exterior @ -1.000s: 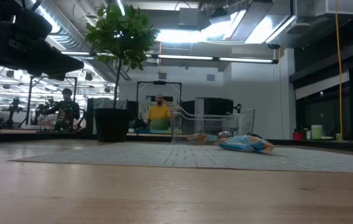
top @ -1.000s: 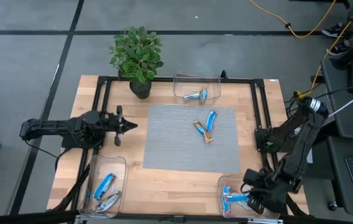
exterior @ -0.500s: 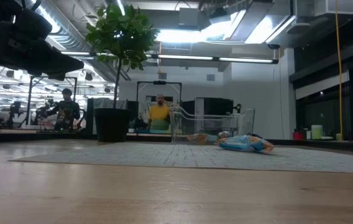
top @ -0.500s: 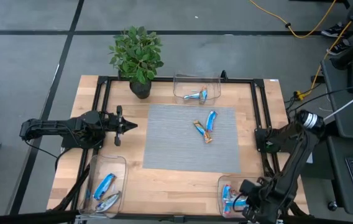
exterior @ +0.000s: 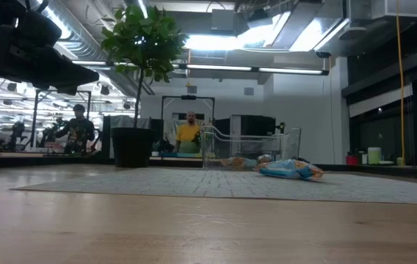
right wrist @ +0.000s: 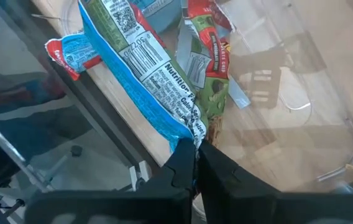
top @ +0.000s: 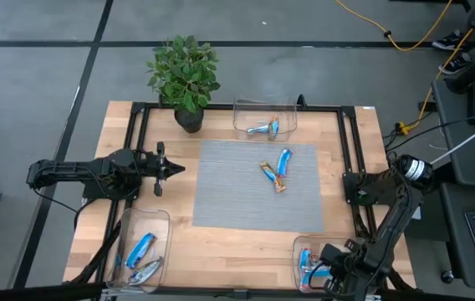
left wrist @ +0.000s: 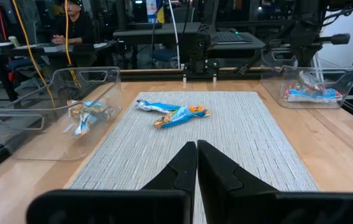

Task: Pick and place Granola Bars by type
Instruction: Put the red granola bar into the bottom right transparent bin, then put the yellow granola bar into the top transparent bin

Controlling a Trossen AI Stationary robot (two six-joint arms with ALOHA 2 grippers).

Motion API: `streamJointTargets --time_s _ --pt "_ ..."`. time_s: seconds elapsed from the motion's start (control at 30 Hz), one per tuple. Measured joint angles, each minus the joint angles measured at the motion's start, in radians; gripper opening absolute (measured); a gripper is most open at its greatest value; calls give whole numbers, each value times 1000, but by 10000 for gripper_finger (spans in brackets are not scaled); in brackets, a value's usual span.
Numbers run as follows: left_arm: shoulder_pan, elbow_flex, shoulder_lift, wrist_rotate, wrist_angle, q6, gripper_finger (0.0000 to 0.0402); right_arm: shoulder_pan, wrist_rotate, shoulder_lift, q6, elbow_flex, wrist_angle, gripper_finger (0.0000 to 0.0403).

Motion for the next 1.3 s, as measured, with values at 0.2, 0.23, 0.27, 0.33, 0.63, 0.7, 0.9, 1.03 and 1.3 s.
streamJointTargets --time_s 0.2,0.23,0.27,0.33,0.63,0.7,0.9,1.03,1.3 --pt "0 0 0 0 0 0 11 -1 -14 0 3 0 -1 48" --pt "0 0 0 0 0 0 12 -1 -24 0 3 0 -1 55" --pt "0 0 0 0 0 0 13 -1 -35 0 3 0 -1 63" --pt "0 0 0 0 0 0 12 -1 -64 0 4 0 -1 76" --pt "0 0 0 0 0 0 7 -17 -108 -45 5 0 -18 114" --pt "0 0 0 0 0 0 8 -31 -107 -71 5 0 -43 115" --pt "0 0 0 0 0 0 13 -77 -12 -185 -1 0 -153 116" --pt "0 0 0 0 0 0 9 -111 83 -274 -9 0 -242 116" --pt "0 0 0 0 0 0 8 -215 117 -421 -170 0 -403 116"
